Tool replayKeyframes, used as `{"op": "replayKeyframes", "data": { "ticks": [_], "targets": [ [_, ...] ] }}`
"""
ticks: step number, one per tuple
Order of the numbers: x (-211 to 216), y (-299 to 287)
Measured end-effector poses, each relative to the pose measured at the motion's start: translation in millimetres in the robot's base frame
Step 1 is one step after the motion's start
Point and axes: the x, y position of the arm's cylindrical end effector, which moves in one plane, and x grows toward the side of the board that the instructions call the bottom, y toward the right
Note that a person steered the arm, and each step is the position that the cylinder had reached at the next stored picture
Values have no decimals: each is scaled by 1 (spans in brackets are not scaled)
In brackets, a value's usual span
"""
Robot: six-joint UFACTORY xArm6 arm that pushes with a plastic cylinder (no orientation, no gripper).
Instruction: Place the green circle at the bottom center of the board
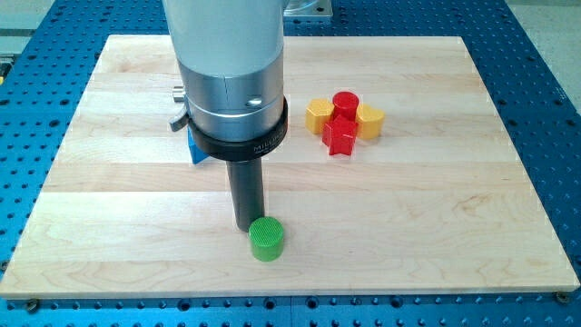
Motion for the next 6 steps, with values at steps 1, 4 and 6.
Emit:
{"op": "replayKeyframes", "data": {
  "ticks": [1, 4, 6],
  "targets": [
    [1, -25],
    [13, 19],
    [17, 13]
  ]
}}
